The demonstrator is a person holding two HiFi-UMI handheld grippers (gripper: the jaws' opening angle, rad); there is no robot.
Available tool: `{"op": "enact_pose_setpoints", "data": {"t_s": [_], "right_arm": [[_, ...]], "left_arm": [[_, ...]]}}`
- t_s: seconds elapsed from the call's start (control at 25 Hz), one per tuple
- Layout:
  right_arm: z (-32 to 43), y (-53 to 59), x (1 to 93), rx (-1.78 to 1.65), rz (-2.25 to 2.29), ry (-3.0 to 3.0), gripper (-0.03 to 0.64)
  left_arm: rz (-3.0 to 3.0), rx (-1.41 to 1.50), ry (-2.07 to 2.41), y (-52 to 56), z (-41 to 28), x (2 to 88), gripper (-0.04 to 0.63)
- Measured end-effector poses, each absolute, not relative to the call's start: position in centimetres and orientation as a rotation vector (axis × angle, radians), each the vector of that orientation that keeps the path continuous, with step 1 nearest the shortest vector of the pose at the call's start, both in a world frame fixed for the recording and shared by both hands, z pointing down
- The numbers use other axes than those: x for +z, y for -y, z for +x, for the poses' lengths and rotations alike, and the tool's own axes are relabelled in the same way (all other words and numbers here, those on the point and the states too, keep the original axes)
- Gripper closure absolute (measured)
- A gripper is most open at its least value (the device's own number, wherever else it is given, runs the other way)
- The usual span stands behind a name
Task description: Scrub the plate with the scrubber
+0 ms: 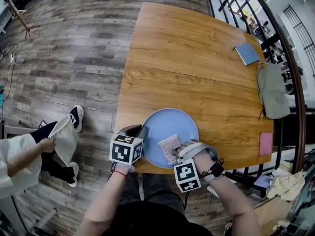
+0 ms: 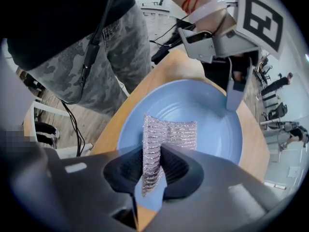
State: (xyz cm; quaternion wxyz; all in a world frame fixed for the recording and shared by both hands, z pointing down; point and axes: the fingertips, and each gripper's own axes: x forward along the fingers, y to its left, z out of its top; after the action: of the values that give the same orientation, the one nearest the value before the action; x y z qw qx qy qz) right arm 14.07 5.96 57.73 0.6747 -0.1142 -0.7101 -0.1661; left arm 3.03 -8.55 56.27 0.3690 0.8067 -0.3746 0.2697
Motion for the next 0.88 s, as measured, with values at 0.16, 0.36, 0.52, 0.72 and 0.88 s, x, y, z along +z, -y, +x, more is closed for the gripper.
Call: {"op": "enact_pose_setpoints", "data": {"t_s": [0.16, 0.36, 0.52, 0.72, 0.88], "right_arm": [[11.8, -5.9, 57.9, -0.453, -0.322, 1.599, 0.531], [10.0, -5.0, 57.9, -0.516, -0.337, 1.612, 0.531], [9.0, -3.4, 58.1, -0.489, -0.295, 1.632, 0.531], [8.8, -0.4, 58.0, -0.468, -0.160, 1.639, 0.531], [9.1, 1.9, 58.1, -0.472, -0.064, 1.637, 0.531]], "left_arm": [[2.064, 0.677, 0.963, 8.6, 3.2, 56.3, 0.575], [2.064, 0.668, 0.968, 8.4, 3.3, 56.2, 0.577], [2.064, 0.654, 0.953, 8.4, 3.1, 56.2, 0.577], [2.052, 0.627, 0.947, 8.1, 2.5, 56.1, 0.571], [2.042, 0.608, 0.953, 7.8, 2.2, 56.2, 0.566]]}}
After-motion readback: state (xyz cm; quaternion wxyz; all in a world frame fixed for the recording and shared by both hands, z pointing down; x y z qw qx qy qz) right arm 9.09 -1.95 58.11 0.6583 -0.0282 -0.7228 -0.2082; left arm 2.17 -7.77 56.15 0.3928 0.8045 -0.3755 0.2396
